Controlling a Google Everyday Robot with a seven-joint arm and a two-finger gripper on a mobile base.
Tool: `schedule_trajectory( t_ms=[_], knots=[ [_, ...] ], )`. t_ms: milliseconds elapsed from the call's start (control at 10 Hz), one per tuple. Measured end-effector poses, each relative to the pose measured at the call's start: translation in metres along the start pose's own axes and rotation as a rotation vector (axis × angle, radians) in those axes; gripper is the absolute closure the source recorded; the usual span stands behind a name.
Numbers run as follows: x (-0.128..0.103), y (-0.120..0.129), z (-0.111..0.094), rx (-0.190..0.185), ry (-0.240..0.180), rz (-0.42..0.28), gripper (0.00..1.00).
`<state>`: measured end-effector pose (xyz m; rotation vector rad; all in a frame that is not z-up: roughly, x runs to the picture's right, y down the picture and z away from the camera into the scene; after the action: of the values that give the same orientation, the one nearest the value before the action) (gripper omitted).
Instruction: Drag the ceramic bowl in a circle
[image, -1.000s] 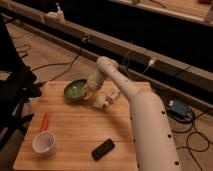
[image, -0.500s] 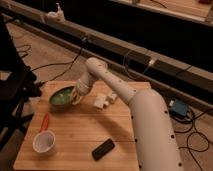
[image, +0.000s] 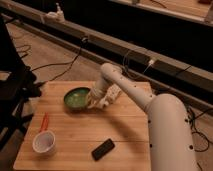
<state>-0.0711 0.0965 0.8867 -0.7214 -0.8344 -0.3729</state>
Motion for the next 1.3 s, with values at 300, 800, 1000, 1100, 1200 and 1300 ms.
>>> schedule_trajectory(
  t_ms=[300,800,1000,1100,1200,1300],
  knots=[
    [0.021,-0.021,-0.017,0.021,0.071,0.022,1.0],
    [-0.024,-0.084,0.012,-0.017,0.058,-0.093,1.0],
    [-0.053,-0.088,0.028,-0.036,0.004,-0.148,1.0],
    [-0.064,-0.081,0.032,-0.048,-0.025,-0.166,1.0],
    [-0.068,-0.071,0.034,-0.055,-0.047,-0.171,1.0],
    [-0.067,-0.059,0.034,-0.062,-0.059,-0.167,1.0]
  ],
)
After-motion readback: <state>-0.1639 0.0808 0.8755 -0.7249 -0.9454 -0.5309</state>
